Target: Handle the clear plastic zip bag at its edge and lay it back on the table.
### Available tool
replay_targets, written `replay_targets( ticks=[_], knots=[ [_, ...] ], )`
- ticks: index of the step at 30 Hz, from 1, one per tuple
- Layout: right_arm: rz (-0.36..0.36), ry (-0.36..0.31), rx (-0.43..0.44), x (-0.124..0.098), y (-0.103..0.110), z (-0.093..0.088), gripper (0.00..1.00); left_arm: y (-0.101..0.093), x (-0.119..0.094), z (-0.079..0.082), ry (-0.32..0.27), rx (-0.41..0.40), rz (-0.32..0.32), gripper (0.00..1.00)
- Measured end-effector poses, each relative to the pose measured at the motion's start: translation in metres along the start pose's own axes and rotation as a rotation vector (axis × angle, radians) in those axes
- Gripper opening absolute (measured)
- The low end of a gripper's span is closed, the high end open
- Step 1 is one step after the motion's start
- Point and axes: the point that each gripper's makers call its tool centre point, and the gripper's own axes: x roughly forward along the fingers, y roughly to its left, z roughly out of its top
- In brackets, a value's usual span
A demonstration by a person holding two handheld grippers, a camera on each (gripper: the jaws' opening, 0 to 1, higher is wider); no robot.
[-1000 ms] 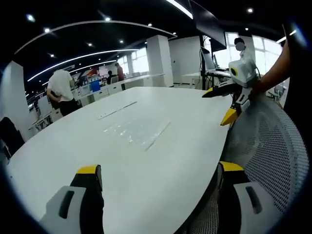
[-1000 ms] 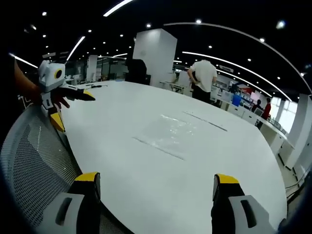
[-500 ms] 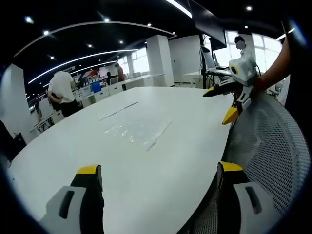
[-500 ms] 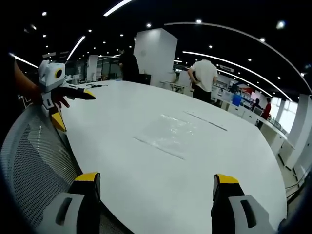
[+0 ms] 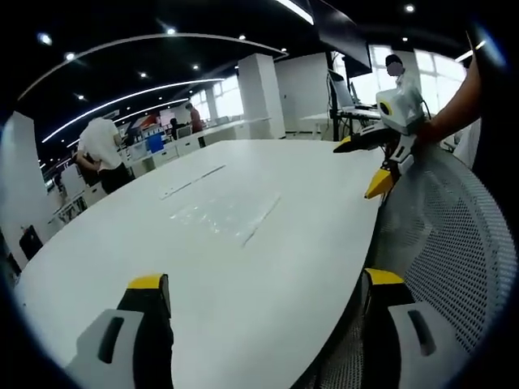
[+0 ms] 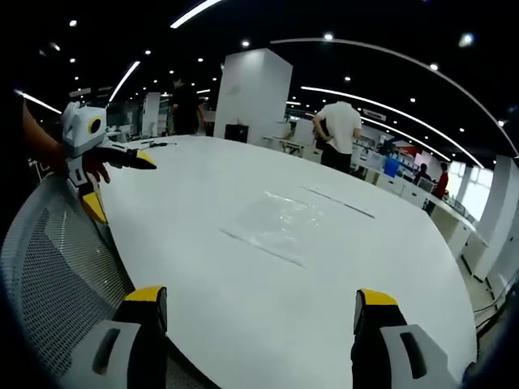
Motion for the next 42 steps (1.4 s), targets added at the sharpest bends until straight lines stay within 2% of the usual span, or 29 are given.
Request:
replay_targets(
  ticks=[11,21,42],
  knots=[
    [-0.011,-0.006,0.017,-0.001,-0.004,0.000,0.97,-0.006,0.007,-0.008,0.065,0.068,-0.036,0.96],
    [-0.012,0.000,0.013,-0.001,-0.003,0.000,0.96,0.004,0.019,-0.006,0.070,0.069,-0.039,0.94],
    [-0.025,-0.001,0.024,-0.001,-0.006,0.000,0.96,0.010,0.049,0.014,0.082,0.122,-0.090,0.92]
  ],
)
